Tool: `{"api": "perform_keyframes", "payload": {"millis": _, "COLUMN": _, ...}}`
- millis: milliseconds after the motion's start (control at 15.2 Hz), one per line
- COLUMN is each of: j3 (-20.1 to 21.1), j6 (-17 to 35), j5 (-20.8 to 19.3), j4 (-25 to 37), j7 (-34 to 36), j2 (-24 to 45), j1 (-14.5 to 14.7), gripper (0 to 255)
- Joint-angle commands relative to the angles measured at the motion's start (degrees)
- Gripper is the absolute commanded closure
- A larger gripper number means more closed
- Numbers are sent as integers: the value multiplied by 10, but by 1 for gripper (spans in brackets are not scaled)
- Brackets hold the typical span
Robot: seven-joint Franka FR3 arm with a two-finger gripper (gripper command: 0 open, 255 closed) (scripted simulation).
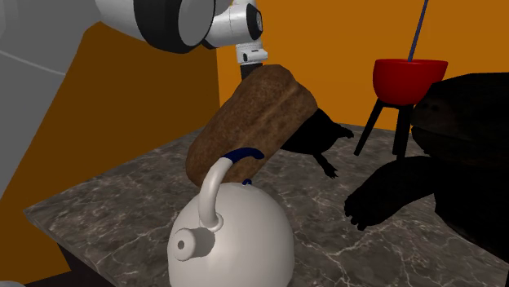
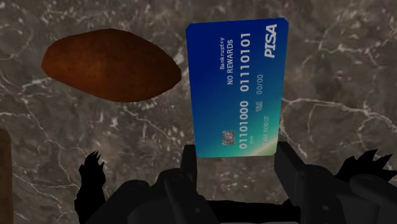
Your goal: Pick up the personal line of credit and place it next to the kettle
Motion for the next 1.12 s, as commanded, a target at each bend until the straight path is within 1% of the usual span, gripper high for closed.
{"api": "perform_keyframes", "payload": {"millis": 0, "j3": 2, "j6": -12, "j5": 3, "j4": 10, "j7": -3, "j2": -4, "j1": 1, "gripper": 255}}
{"api": "perform_keyframes", "payload": {"millis": 594, "j3": 4, "j6": -78, "j5": 8, "j4": 79, "j7": -20, "j2": -6, "j1": 19, "gripper": 255}}
{"api": "perform_keyframes", "payload": {"millis": 1056, "j3": 1, "j6": -136, "j5": 5, "j4": 153, "j7": -35, "j2": 2, "j1": 43, "gripper": 255}}
